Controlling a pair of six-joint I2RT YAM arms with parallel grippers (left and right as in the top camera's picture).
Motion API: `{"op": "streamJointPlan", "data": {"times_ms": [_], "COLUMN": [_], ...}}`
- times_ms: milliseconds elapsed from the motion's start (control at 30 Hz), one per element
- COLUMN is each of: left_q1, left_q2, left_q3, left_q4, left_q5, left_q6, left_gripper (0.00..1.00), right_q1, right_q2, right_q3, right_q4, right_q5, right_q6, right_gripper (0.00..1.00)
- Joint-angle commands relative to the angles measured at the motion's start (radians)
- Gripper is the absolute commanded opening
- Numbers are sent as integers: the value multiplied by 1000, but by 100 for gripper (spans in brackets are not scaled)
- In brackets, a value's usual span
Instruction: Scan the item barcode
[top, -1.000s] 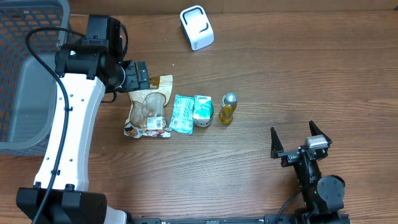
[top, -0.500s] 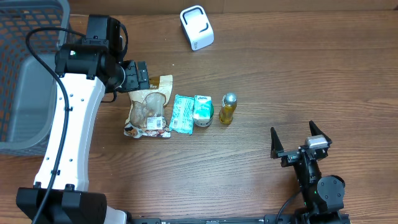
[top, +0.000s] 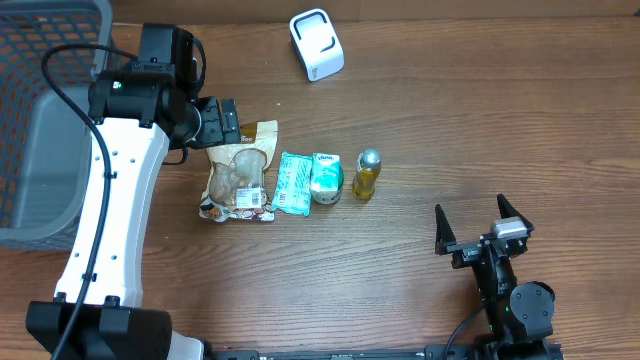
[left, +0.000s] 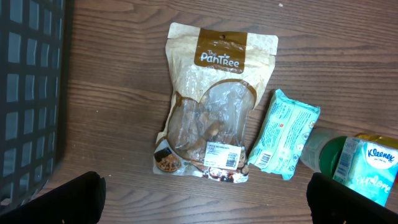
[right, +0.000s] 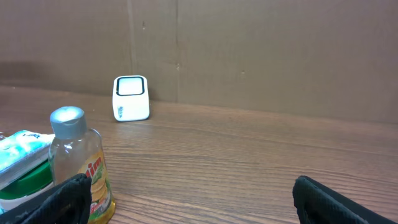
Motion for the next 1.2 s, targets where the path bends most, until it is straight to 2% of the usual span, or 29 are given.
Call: {"op": "streamJointPlan", "data": {"times_ms": [0,167,333,400,1167], "left_q1": [0,0,0,0,0], "left_q2": [8,8,8,8,8], "left_q3": [-7,-7,-7,-7,-7], "left_q4": [3,3,3,3,3], "left_q5": [8,8,8,8,8], "left_q6": [8,8,8,8,8], "left_gripper": [100,100,100,100,100], "right_q1": [-3,-3,-3,-3,-3], "right_q2": [-7,-7,-7,-7,-7], "right_q3": [-11,-11,-11,-11,-11], "right_q4": [2,2,0,1,0], "right_q5": [10,4,-43,-42,-39], "right_q6": [-5,11,197,229,236], "right_gripper": [100,100,100,100,100]}}
